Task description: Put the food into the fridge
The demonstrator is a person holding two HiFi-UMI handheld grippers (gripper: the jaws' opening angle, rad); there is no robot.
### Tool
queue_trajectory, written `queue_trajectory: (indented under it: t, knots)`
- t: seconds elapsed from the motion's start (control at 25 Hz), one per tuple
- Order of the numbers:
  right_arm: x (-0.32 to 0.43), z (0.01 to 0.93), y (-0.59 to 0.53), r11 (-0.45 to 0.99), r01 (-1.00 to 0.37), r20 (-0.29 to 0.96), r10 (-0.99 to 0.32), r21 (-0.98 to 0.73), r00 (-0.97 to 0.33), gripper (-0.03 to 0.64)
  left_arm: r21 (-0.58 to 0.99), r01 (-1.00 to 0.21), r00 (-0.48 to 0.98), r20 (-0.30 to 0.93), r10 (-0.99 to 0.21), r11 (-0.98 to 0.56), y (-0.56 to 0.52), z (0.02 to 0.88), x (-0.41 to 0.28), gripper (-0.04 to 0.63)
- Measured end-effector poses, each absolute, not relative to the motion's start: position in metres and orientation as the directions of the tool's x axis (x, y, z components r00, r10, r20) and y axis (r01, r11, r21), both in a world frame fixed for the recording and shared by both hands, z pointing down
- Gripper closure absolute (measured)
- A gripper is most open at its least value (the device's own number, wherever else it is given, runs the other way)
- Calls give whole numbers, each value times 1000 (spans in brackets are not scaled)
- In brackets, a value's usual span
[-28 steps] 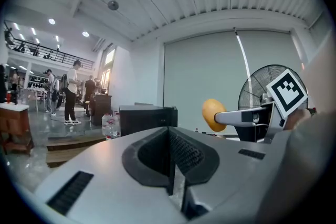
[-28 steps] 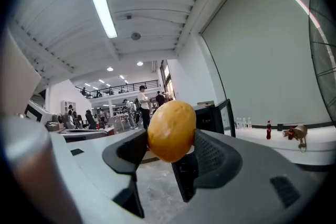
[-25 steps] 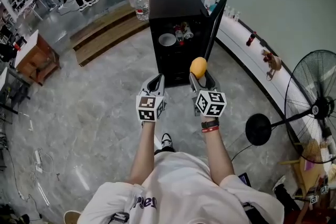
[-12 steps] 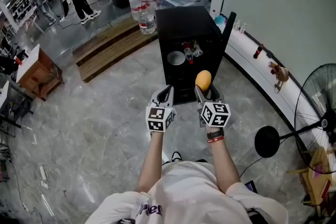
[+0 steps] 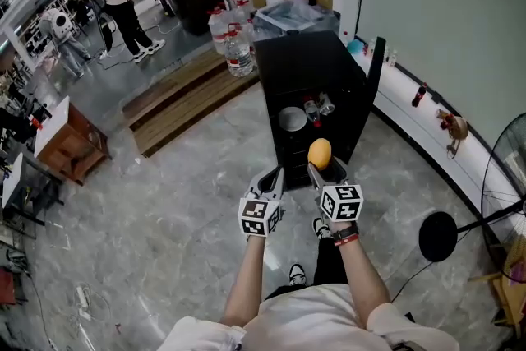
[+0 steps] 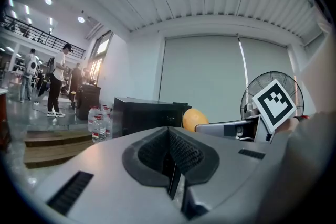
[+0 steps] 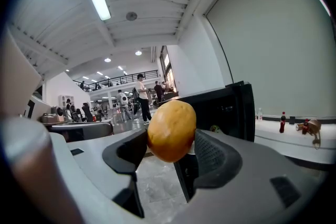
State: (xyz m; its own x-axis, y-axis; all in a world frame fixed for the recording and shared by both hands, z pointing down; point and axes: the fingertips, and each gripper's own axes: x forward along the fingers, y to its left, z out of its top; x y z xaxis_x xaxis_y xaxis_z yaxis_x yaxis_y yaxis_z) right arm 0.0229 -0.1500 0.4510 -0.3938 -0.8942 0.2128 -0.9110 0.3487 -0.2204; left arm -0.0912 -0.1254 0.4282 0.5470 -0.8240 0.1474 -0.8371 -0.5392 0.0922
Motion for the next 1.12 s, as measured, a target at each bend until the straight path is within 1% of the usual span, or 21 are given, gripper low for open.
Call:
queue_trajectory:
  t: [0.32, 0.56, 0.92, 1.12]
  knots:
    - [13, 493, -205, 379, -896, 257, -864, -231, -432, 322, 97, -841, 540, 187, -821, -532, -175, 464, -94, 576]
    - [11, 531, -228, 392, -888, 311, -835, -240, -453, 322, 142, -833, 553, 230, -801, -534, -198, 500, -88, 577]
    - [14, 592, -271, 407, -884, 373, -802, -231, -467, 322, 137, -813, 580, 258, -772, -565, -233, 550, -76, 577]
    - [22, 624, -299, 406, -888, 397, -794, -217, -460, 322, 174, -813, 582, 279, -764, -556, -256, 586, -72, 575]
